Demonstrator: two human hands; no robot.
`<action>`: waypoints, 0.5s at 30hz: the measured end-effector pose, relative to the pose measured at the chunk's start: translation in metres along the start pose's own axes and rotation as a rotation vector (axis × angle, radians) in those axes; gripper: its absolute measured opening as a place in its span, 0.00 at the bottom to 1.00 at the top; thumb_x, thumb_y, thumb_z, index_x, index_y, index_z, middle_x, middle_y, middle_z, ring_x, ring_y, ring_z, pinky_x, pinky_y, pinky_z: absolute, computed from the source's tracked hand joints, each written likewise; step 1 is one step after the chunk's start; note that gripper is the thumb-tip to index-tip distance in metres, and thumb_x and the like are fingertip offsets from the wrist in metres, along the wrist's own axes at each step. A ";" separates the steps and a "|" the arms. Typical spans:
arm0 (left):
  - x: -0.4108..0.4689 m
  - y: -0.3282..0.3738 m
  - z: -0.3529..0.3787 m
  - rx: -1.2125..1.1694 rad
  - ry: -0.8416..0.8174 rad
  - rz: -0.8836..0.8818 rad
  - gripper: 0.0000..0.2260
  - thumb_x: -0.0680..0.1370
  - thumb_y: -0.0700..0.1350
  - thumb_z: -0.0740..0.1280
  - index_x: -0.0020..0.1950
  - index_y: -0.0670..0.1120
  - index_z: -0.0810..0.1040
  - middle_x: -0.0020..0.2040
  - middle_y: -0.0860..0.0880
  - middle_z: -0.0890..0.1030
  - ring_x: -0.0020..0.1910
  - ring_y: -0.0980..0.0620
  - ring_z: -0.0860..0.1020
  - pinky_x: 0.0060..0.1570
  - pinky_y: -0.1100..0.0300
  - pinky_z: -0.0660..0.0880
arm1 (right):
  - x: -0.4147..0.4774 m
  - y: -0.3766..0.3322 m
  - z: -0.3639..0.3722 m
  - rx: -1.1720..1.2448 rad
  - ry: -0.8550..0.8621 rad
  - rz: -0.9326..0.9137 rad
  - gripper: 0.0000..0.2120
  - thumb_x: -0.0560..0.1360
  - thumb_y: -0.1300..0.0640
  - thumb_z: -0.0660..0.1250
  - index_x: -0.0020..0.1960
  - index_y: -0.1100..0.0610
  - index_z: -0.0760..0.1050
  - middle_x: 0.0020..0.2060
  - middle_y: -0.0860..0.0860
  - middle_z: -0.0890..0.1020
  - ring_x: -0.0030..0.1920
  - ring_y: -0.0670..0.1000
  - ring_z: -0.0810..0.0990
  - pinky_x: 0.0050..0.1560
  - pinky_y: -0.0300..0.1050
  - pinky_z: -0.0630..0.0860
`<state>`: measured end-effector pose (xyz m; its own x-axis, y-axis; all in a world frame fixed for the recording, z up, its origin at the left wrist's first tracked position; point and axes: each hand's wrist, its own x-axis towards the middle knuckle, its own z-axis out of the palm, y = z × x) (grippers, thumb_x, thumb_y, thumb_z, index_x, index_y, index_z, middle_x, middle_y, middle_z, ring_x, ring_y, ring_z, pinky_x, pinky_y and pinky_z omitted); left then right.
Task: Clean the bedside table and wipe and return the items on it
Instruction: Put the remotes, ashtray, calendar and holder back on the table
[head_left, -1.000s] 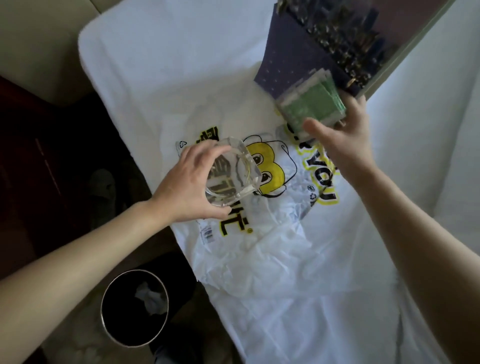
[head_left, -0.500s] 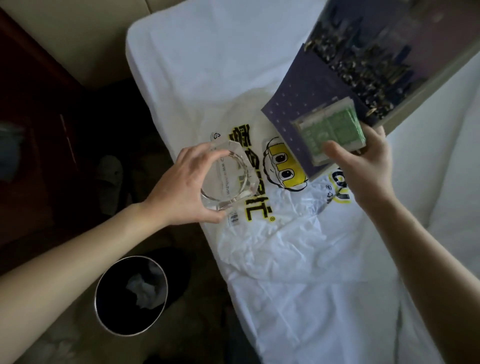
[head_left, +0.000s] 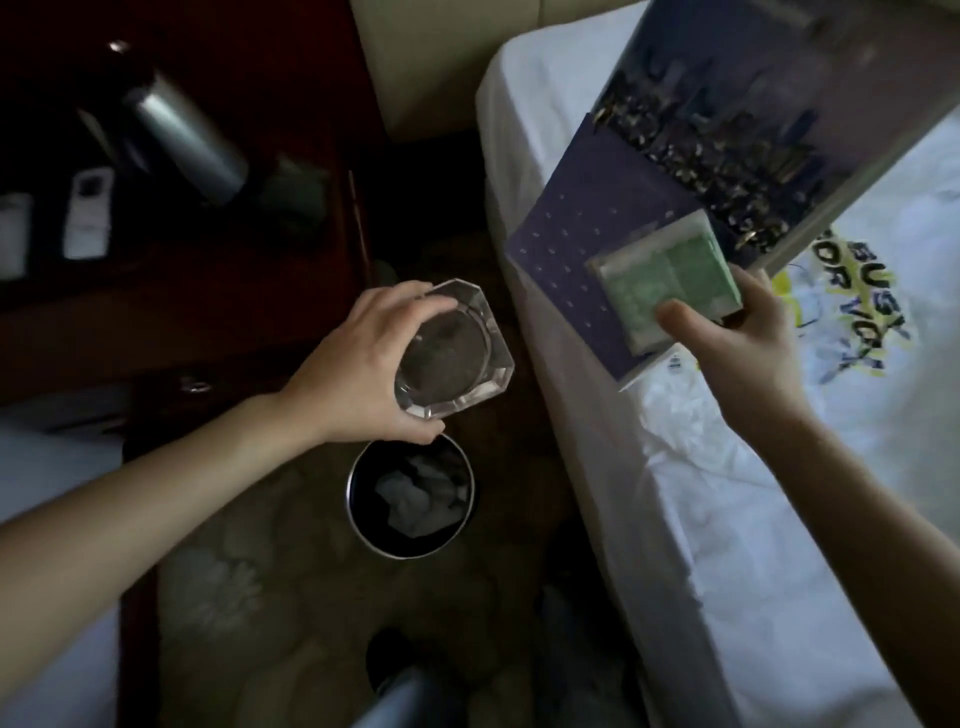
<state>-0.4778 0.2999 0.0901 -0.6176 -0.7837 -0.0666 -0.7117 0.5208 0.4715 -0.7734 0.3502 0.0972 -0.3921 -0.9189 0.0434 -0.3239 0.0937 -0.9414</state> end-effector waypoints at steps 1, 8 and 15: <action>-0.019 -0.011 -0.009 0.016 -0.012 -0.003 0.48 0.56 0.54 0.79 0.71 0.53 0.59 0.72 0.49 0.61 0.69 0.52 0.57 0.60 0.57 0.61 | -0.009 -0.008 0.016 -0.002 -0.036 -0.003 0.09 0.60 0.44 0.69 0.40 0.34 0.78 0.47 0.47 0.75 0.49 0.49 0.77 0.45 0.40 0.76; -0.149 -0.093 -0.071 0.072 -0.042 -0.119 0.52 0.56 0.60 0.73 0.74 0.51 0.53 0.73 0.51 0.58 0.69 0.57 0.53 0.62 0.61 0.58 | -0.061 -0.065 0.137 0.001 -0.269 -0.055 0.13 0.59 0.40 0.71 0.44 0.33 0.78 0.52 0.57 0.78 0.52 0.54 0.79 0.50 0.44 0.76; -0.228 -0.183 -0.108 0.051 0.040 -0.374 0.55 0.54 0.67 0.65 0.76 0.47 0.52 0.73 0.49 0.58 0.70 0.57 0.53 0.64 0.61 0.57 | -0.075 -0.105 0.250 0.044 -0.455 -0.145 0.14 0.63 0.48 0.72 0.38 0.27 0.75 0.45 0.37 0.72 0.51 0.41 0.76 0.51 0.37 0.75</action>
<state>-0.1704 0.3466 0.1135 -0.2991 -0.9350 -0.1906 -0.9018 0.2117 0.3767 -0.4946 0.3131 0.1092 0.0747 -0.9966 0.0337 -0.3071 -0.0551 -0.9501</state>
